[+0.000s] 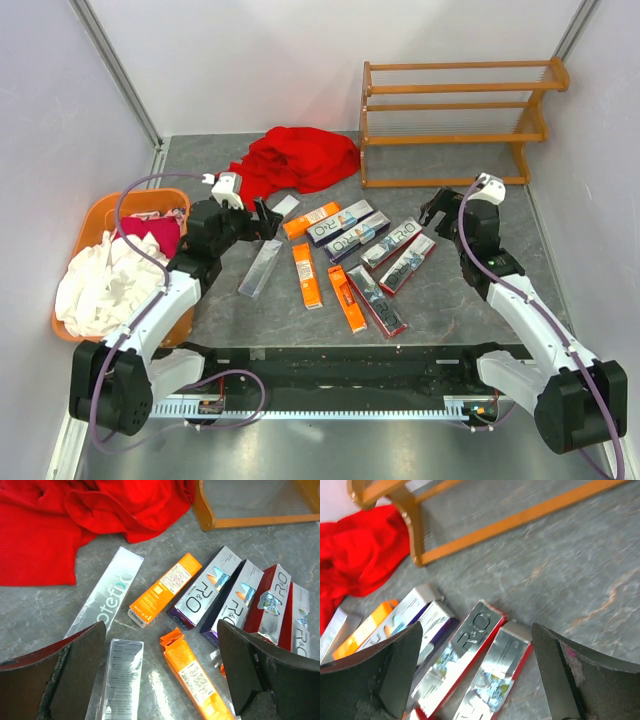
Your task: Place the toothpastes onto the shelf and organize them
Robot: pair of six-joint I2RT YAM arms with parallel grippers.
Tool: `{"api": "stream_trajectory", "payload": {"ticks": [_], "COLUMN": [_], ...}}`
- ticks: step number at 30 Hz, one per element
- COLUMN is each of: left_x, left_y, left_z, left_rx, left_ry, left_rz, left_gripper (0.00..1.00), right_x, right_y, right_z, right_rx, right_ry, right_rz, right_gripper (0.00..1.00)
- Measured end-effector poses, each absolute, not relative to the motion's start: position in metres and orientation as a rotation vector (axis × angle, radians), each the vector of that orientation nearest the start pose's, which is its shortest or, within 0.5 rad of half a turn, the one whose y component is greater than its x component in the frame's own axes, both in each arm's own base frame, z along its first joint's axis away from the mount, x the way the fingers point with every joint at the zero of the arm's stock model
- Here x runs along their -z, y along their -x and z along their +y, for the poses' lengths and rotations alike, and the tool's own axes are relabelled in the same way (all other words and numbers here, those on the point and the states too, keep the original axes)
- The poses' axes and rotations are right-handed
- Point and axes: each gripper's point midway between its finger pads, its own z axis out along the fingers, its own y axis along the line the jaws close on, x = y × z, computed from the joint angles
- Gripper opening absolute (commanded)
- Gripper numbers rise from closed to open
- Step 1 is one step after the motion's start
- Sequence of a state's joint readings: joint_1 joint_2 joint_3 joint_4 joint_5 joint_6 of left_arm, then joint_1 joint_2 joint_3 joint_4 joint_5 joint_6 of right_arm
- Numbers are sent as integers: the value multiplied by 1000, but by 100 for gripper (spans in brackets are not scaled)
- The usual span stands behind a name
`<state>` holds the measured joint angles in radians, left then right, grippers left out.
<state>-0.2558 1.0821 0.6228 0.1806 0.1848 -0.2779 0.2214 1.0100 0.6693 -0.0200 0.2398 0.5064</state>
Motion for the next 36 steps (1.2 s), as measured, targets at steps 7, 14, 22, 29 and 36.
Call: {"api": "stream_trajectory", "payload": {"ticks": [7, 14, 22, 29, 36], "left_x": [-206, -184, -112, -88, -62], "left_y": [-349, -342, -316, -295, -280], "left_z": [-150, -158, -180, -204, -205], "left_rx": [605, 691, 683, 536, 436], "left_ry": [-136, -9, 52, -28, 5], "left_rz": [1983, 2148, 2446, 2569, 2671], "left_gripper": [100, 100, 95, 95, 86], "right_x": [-192, -207, -194, -180, -167], "right_y": [-339, -332, -315, -305, -303], "right_z": [81, 105, 127, 147, 152], "right_rx": [-352, -421, -443, -461, -454], "right_ry": [-361, -283, -204, -138, -120], "right_rz": [1949, 1979, 2059, 2122, 2163], "right_gripper": [98, 98, 98, 98, 98]}}
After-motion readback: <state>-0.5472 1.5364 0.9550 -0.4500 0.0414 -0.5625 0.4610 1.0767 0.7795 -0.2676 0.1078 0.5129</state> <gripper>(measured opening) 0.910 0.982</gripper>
